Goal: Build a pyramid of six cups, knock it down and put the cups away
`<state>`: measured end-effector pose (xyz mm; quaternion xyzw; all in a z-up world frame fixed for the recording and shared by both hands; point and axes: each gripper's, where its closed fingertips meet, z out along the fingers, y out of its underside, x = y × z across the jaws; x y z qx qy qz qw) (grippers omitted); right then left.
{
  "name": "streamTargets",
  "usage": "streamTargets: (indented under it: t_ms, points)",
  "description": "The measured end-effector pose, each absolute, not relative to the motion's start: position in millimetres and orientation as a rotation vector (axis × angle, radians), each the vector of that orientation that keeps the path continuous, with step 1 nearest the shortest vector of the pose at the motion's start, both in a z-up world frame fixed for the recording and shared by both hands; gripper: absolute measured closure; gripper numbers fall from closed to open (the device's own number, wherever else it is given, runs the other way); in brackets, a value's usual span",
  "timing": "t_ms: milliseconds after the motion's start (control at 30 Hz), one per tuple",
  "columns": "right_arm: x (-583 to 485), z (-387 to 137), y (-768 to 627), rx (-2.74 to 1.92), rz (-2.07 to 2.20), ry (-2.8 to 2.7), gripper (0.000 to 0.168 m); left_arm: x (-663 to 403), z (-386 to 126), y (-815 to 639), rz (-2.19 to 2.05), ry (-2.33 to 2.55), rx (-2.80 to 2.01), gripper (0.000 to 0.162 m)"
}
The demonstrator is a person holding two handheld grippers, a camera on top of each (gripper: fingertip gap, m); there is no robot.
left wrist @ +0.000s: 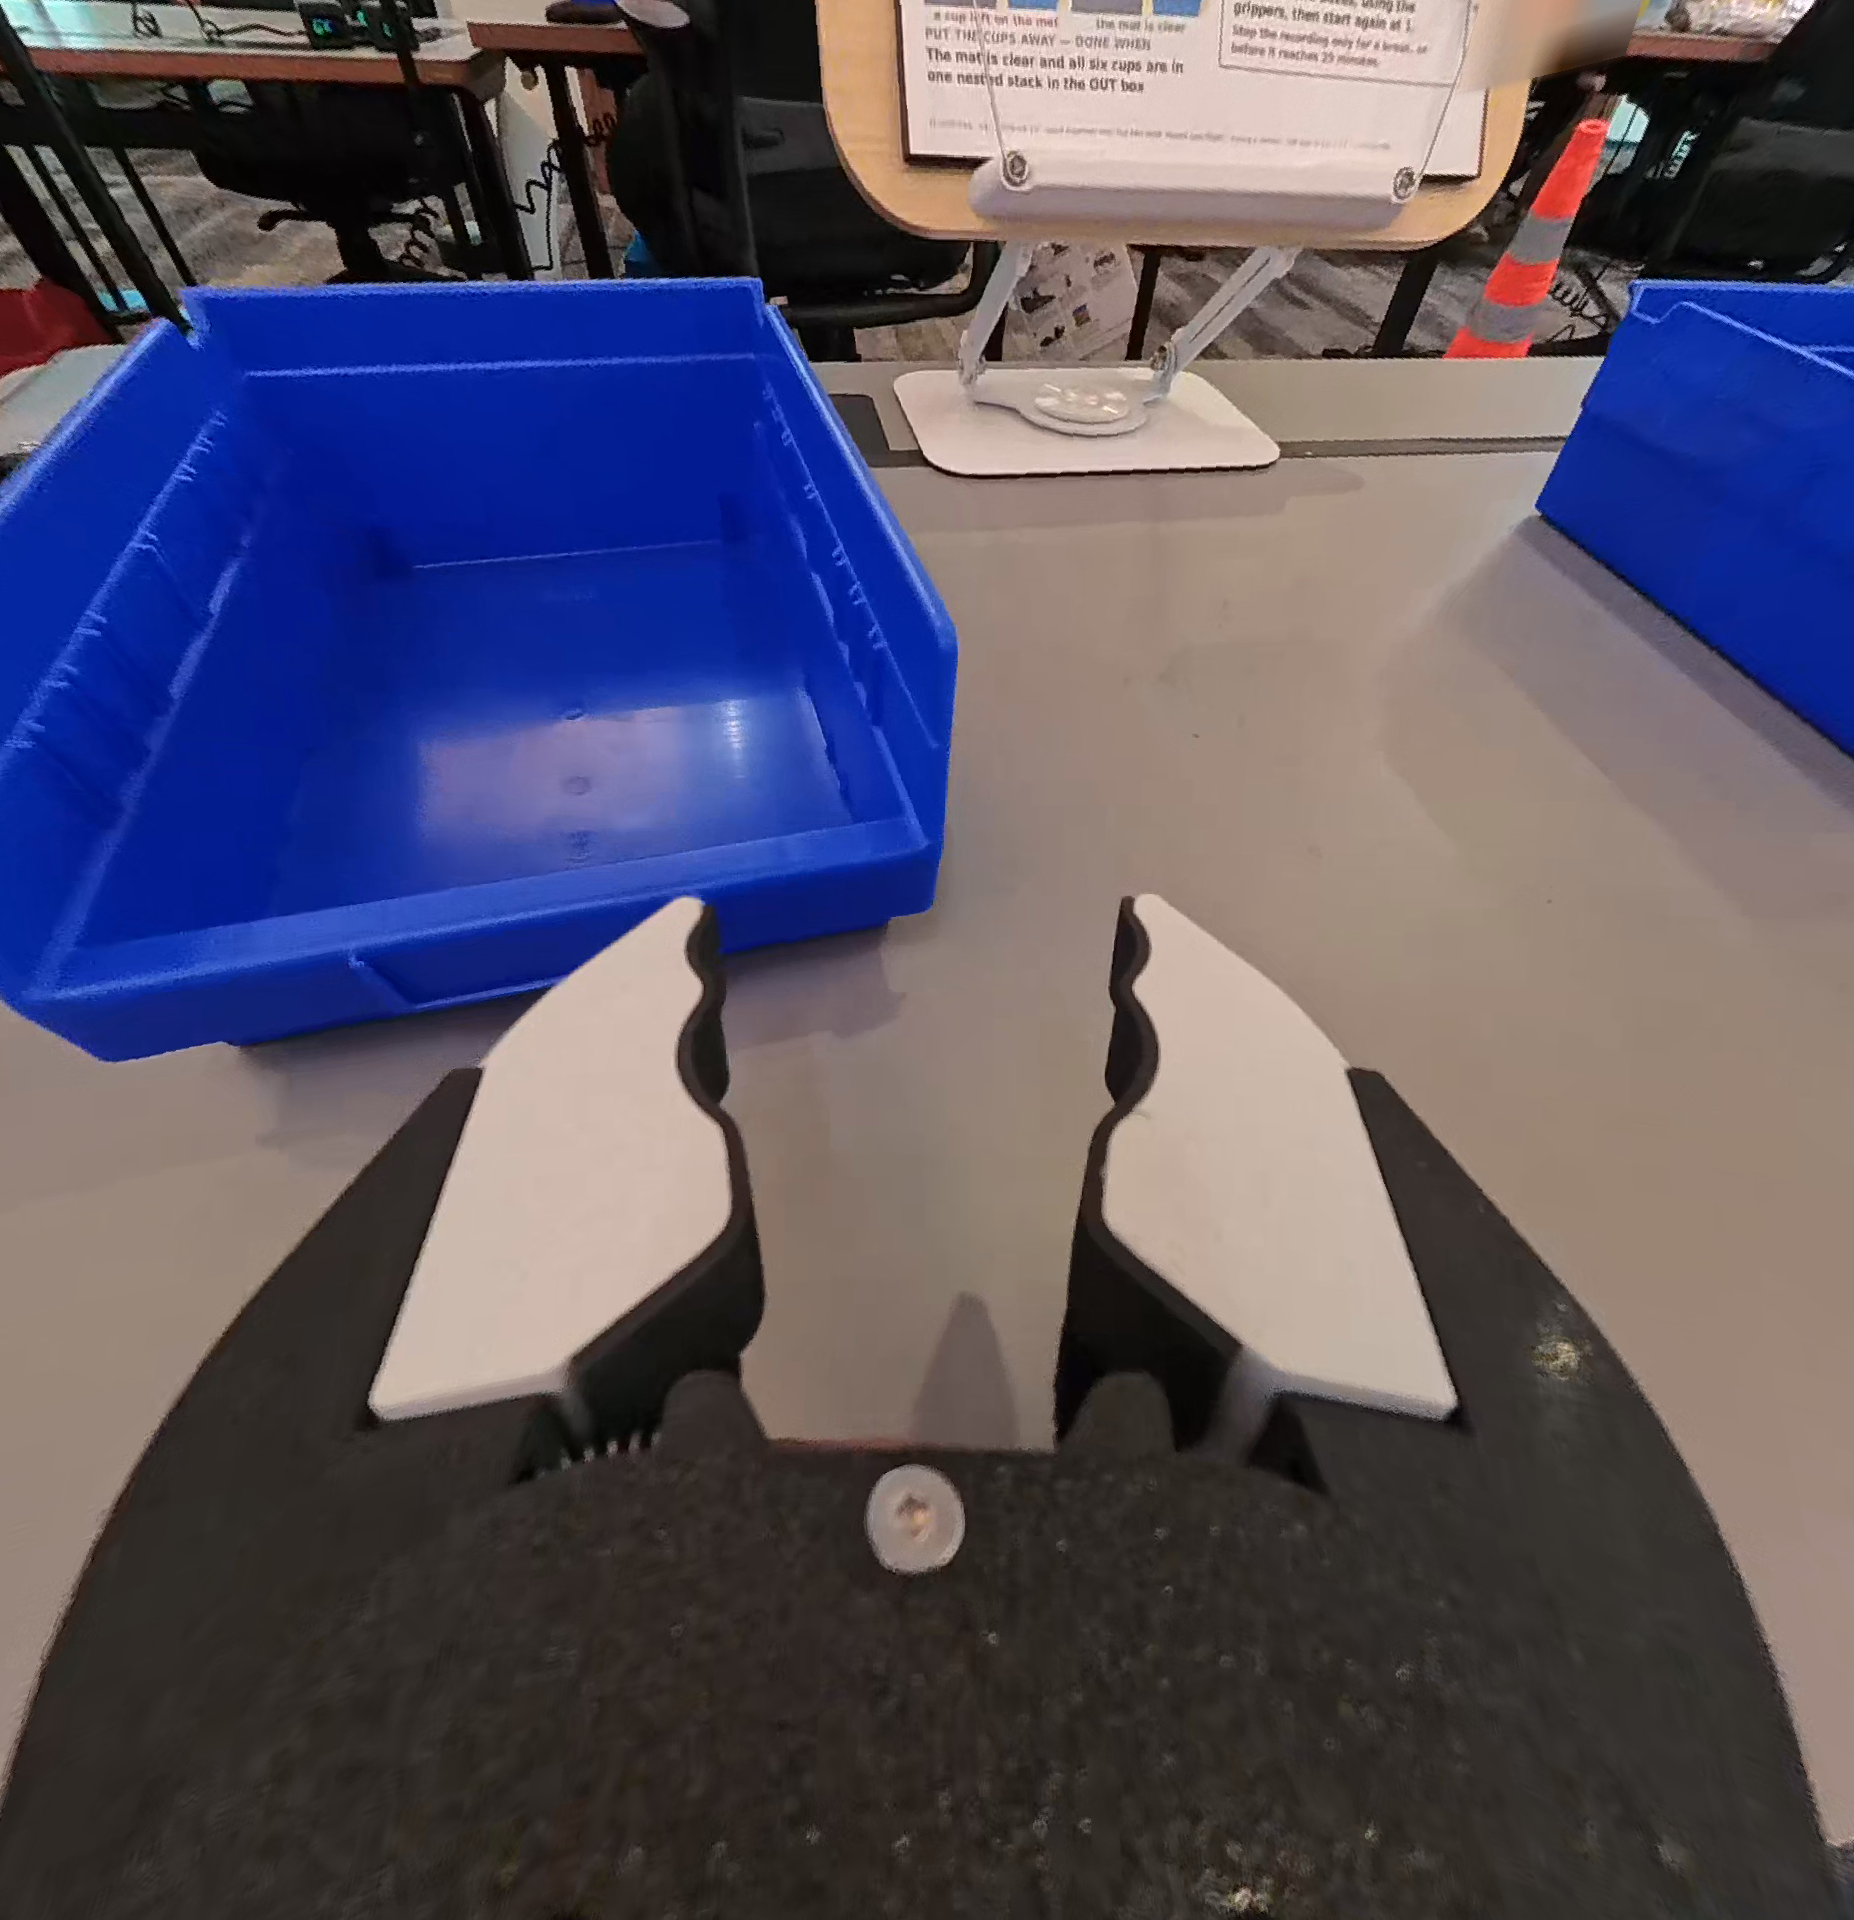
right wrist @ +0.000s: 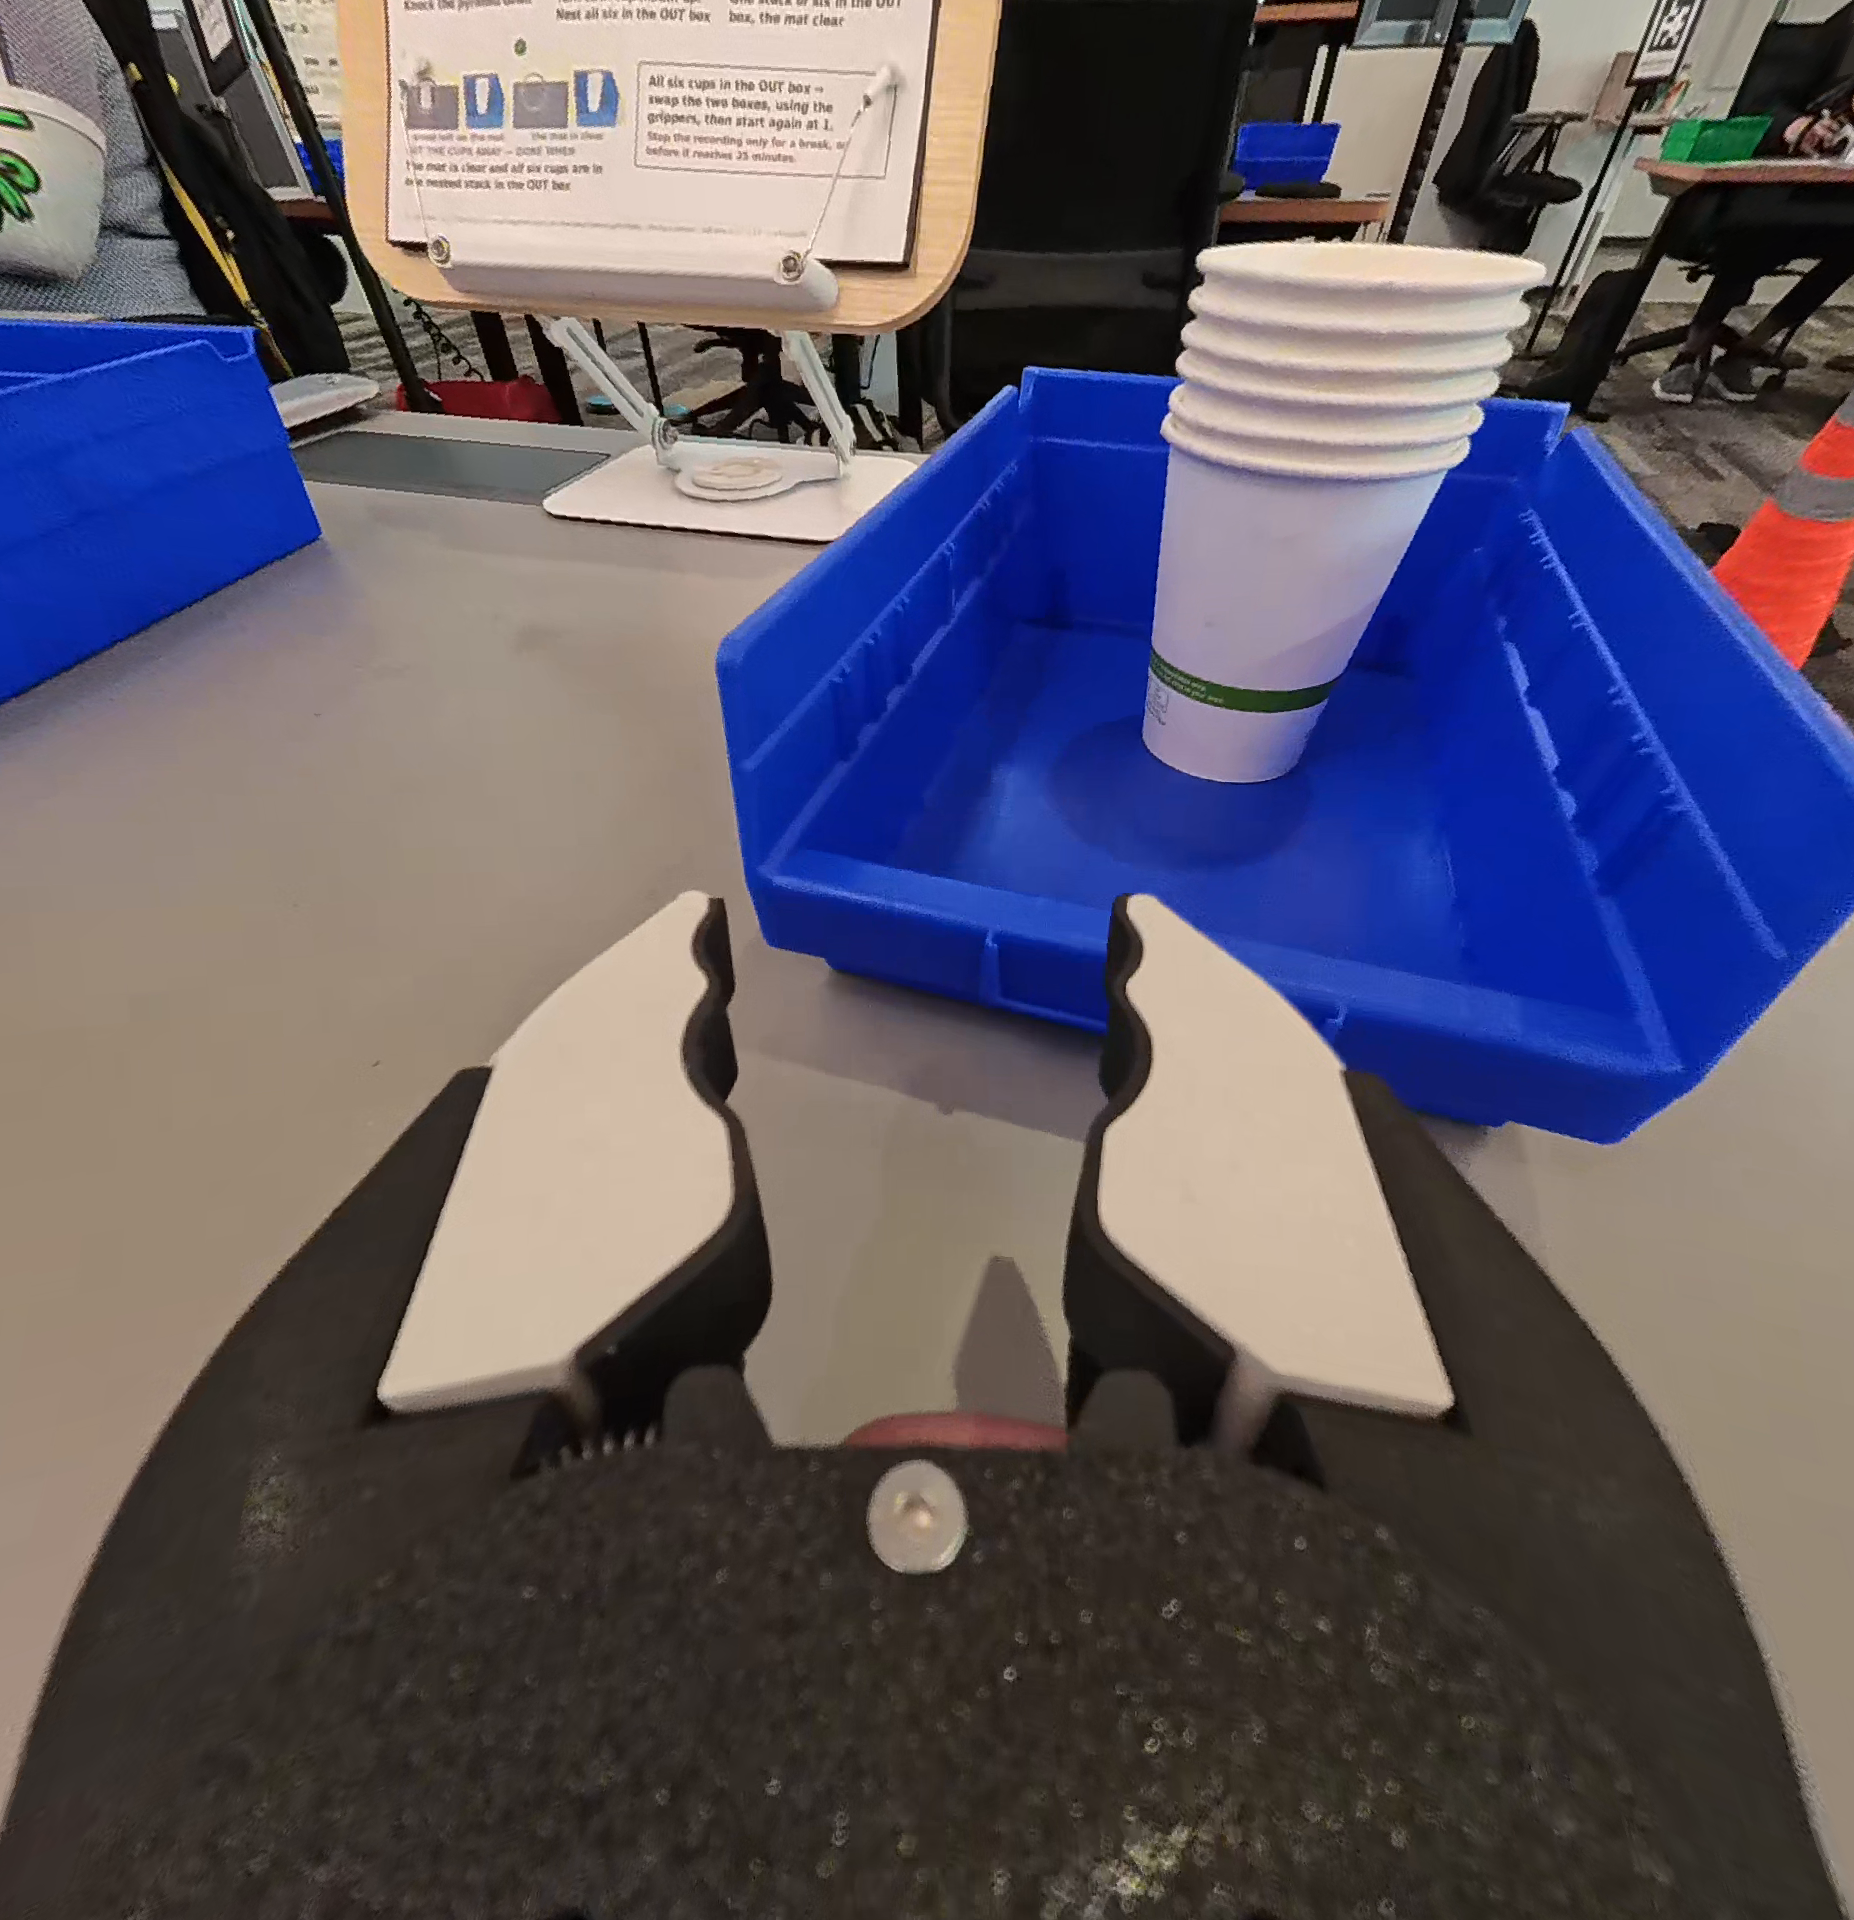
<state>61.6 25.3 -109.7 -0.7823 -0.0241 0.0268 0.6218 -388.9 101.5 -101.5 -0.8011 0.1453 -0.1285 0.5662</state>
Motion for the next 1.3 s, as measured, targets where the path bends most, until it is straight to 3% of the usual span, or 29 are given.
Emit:
streamTargets:
  t_ms: [567,833,1000,1167,1267,1300]
  points:
    - [67.8,-102.7,19.6,-1.774,0.053,-0.035,0.102,-365.6,-119.4,94.8,-0.448,0.358,-1.997,0.091]
    - [106.8,-97.9,11.6,-1.763,-0.079,0.080,0.097,-148.1,-88.1,45.6,-0.725,0.792,-1.833,0.082]
    - [150.4,-101.3,0.9,-1.786,-0.209,0.252,0.093,4.6,-106.9,48.2,-0.733,0.966,-1.867,0.081]
    - [172.2,-114.4,1.7,-1.838,-0.208,0.356,0.093,58.7,-122.8,95.3,-0.627,0.808,-1.998,0.095]
    - [175.6,-118.9,10.3,-1.839,-0.141,0.449,0.098,50.3,-123.7,115.6,-0.644,0.679,-2.050,0.137]
    - [176.2,-121.2,13.8,-1.847,-0.135,0.471,0.099,47.6,-124.2,119.5,-0.651,0.663,-2.055,0.138]
